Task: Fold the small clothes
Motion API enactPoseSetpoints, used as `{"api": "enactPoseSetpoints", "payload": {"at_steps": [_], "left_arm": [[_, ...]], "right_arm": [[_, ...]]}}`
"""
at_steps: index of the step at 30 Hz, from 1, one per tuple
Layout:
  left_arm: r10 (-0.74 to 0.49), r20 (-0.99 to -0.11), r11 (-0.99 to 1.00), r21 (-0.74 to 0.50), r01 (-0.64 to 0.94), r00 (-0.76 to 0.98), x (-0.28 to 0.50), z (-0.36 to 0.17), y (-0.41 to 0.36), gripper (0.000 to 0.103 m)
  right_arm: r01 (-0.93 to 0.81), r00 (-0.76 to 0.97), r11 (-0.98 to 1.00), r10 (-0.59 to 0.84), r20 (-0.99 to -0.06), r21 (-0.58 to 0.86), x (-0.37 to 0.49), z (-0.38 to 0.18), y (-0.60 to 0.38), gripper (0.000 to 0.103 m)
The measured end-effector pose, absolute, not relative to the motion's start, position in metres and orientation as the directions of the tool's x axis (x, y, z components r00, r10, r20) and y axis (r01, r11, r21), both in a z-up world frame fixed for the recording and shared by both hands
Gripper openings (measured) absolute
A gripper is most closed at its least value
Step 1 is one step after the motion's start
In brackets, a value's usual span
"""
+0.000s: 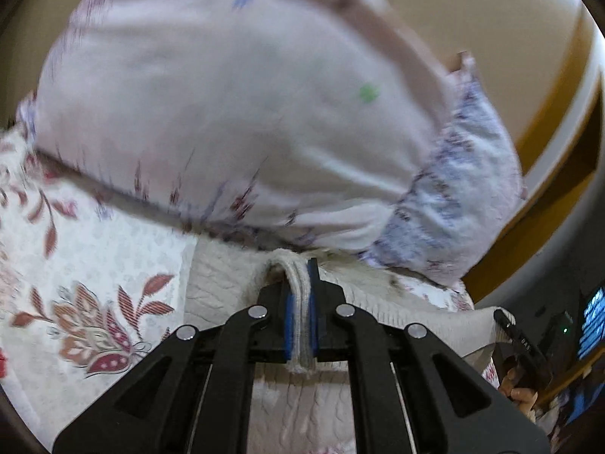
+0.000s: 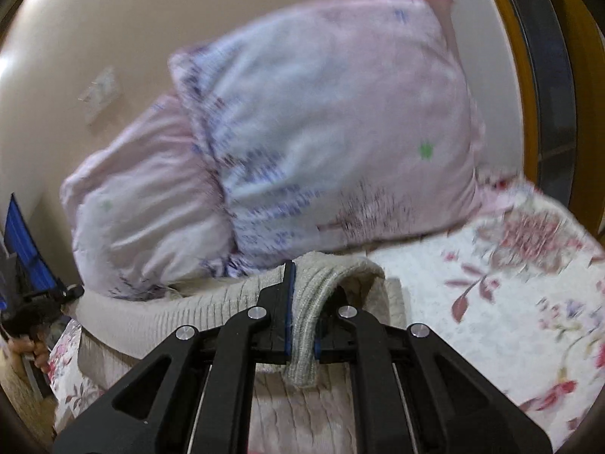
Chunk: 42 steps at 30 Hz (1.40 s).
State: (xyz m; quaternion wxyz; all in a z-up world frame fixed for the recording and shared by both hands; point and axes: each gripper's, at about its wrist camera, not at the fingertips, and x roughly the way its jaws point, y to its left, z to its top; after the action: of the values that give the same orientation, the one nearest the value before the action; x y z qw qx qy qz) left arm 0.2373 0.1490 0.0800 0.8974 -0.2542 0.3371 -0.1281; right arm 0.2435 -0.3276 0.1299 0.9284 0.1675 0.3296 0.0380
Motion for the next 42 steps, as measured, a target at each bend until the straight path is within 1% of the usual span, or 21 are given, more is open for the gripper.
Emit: {"api": "enactPoseSetpoints", "payload": {"at_steps": [3,5,7,12,14,15,16,18,19,20,23,24,27,29,33,37,40,42], "left_arm": [[-0.408,-0.588,0.829,-0.56,0.012,0.698,0.256,0.049,0.15,0.006],[-0.414,-0.61,0.817,-0.576,-0.02,0.676,0.265,0.031,0.152,0.006],[-0.435,-0.609,0.794,-0.607,-0.037,0.664,0.271,0.022,0.156,0.006],[-0.507,-0.567,0.71,-0.701,-0.057,0.649,0.284,0.009,0.167,0.006],[-0.534,-0.544,0.674,-0.736,-0.063,0.647,0.289,0.006,0.167,0.007],[-0.54,-0.535,0.658,-0.75,-0.071,0.65,0.292,0.004,0.167,0.008],[-0.552,-0.52,0.634,-0.77,-0.078,0.652,0.296,0.002,0.168,0.01],[-0.569,-0.495,0.595,-0.799,-0.086,0.657,0.3,-0.001,0.168,0.025],[-0.573,-0.48,0.577,-0.812,-0.089,0.664,0.302,-0.001,0.17,0.028],[-0.574,-0.468,0.564,-0.821,-0.09,0.672,0.303,0.001,0.17,0.033],[-0.561,-0.459,0.577,-0.813,-0.072,0.689,0.3,0.012,0.169,0.044],[-0.555,-0.456,0.592,-0.804,-0.055,0.696,0.297,0.017,0.168,0.045],[-0.522,-0.469,0.655,-0.755,-0.017,0.712,0.283,0.032,0.17,0.045],[-0.484,-0.498,0.713,-0.701,-0.006,0.72,0.272,0.04,0.172,0.045],[-0.43,-0.537,0.786,-0.618,0.008,0.726,0.25,0.044,0.173,0.045],[-0.414,-0.571,0.808,-0.589,-0.003,0.709,0.237,0.038,0.177,0.044],[-0.415,-0.592,0.815,-0.58,-0.007,0.691,0.229,0.029,0.176,0.043],[-0.419,-0.606,0.819,-0.574,-0.008,0.676,0.226,0.024,0.172,0.039]], "right_arm": [[0.095,0.713,0.923,0.198,-0.673,0.373,0.262,0.096,-0.332,0.007],[0.126,0.681,0.914,0.204,-0.703,0.386,0.269,0.081,-0.335,0.007],[0.159,0.657,0.892,0.224,-0.72,0.423,0.273,0.068,-0.342,0.007],[0.207,0.624,0.839,0.283,-0.728,0.503,0.285,0.059,-0.353,0.009],[0.229,0.617,0.808,0.311,-0.723,0.543,0.293,0.057,-0.357,0.014],[0.244,0.617,0.782,0.331,-0.714,0.573,0.297,0.056,-0.36,0.025],[0.253,0.621,0.76,0.347,-0.703,0.599,0.301,0.055,-0.362,0.039],[0.264,0.64,0.729,0.357,-0.68,0.631,0.308,0.056,-0.364,0.051],[0.265,0.646,0.726,0.355,-0.675,0.635,0.311,0.057,-0.364,0.054],[0.266,0.65,0.728,0.349,-0.675,0.632,0.313,0.059,-0.364,0.055],[0.26,0.669,0.744,0.321,-0.671,0.616,0.312,0.069,-0.362,0.055],[0.247,0.679,0.758,0.31,-0.665,0.604,0.307,0.076,-0.362,0.055],[0.215,0.706,0.821,0.244,-0.665,0.53,0.286,0.096,-0.359,0.055],[0.206,0.708,0.854,0.206,-0.676,0.477,0.273,0.104,-0.358,0.055],[0.193,0.68,0.896,0.172,-0.713,0.4,0.251,0.106,-0.361,0.047],[0.182,0.639,0.917,0.164,-0.752,0.355,0.235,0.094,-0.36,0.039],[0.196,0.608,0.928,0.138,-0.782,0.316,0.225,0.084,-0.362,0.039],[0.205,0.583,0.93,0.134,-0.802,0.305,0.224,0.076,-0.363,0.037]]}}
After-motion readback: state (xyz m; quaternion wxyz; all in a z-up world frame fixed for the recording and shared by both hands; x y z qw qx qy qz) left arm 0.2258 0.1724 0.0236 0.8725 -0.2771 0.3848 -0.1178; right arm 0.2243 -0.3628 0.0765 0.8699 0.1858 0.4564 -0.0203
